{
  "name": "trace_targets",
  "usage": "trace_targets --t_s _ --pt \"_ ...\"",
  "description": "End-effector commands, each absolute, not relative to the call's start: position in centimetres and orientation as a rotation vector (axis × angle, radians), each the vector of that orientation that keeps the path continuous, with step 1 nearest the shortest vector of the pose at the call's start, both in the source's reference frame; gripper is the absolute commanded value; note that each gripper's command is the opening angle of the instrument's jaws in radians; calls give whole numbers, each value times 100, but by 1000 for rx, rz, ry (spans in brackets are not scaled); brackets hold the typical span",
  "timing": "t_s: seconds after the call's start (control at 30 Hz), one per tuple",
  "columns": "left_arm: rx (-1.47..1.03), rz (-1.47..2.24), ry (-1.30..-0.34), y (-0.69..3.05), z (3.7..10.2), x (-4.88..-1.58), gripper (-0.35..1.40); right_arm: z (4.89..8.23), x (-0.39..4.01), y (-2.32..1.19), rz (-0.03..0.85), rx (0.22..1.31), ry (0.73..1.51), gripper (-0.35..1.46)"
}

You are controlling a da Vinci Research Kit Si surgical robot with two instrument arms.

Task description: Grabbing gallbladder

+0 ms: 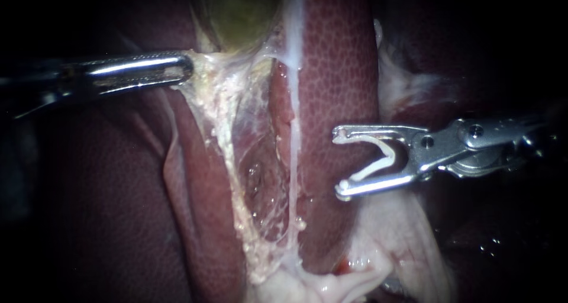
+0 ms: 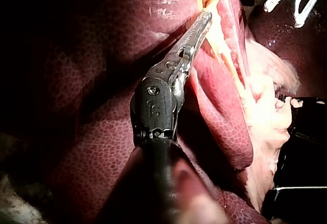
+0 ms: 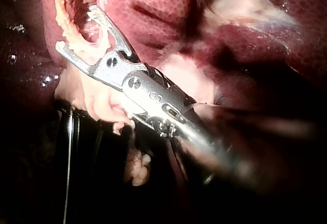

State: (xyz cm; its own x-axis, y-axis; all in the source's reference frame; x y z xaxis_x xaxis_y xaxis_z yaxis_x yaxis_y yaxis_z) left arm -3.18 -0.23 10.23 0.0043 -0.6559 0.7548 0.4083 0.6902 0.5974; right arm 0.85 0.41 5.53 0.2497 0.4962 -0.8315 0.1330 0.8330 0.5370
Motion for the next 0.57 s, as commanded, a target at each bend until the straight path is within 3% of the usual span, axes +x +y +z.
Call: trace_targets --t_s 0.03,0.57 --pt "230 -848 -1324 -24 1023 -319 -35 553 85 41 266 574 1314 60" --pt "226 -850 -1322 -25 1023 -318 -35 553 86 41 266 574 1314 60"
